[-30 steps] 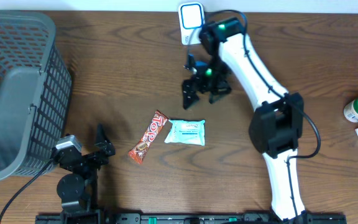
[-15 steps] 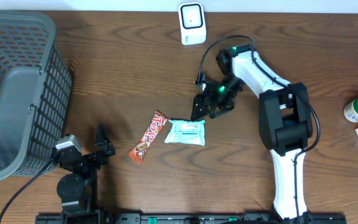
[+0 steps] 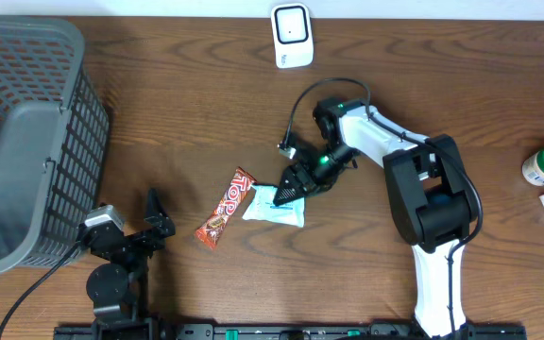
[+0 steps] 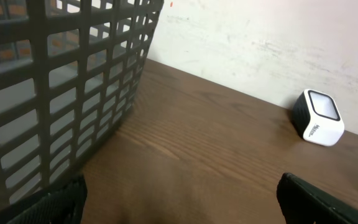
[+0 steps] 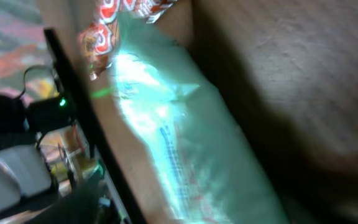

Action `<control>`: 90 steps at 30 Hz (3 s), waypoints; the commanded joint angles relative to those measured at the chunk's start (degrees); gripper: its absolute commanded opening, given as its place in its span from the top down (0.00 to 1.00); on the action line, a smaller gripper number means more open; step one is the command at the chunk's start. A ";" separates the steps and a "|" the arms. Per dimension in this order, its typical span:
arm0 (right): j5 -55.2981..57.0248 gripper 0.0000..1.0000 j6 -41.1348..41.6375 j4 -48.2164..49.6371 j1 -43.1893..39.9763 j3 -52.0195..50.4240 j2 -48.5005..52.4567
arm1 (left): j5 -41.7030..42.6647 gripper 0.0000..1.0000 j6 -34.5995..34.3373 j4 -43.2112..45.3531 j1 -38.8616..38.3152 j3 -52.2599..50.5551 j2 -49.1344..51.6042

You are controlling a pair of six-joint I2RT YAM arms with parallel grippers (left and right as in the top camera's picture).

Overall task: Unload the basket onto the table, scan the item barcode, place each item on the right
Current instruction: 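Lower the right gripper and grasp the wipes pack, then lift the wipes pack and carry it toward the scanner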

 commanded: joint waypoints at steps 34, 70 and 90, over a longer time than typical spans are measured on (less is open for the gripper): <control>11.17 0.98 57.53 -36.04 -2.99 14.38 -7.96 | -0.50 0.02 0.98 -1.86 -0.28 -0.98 -0.39; -12.37 0.99 105.85 -17.16 -10.21 13.90 -7.80 | -0.50 0.02 0.98 -1.86 -0.28 -0.98 -0.39; 6.71 0.99 96.72 -36.79 -12.68 13.66 -7.82 | -0.50 0.02 0.98 -1.86 -0.28 -0.98 -0.39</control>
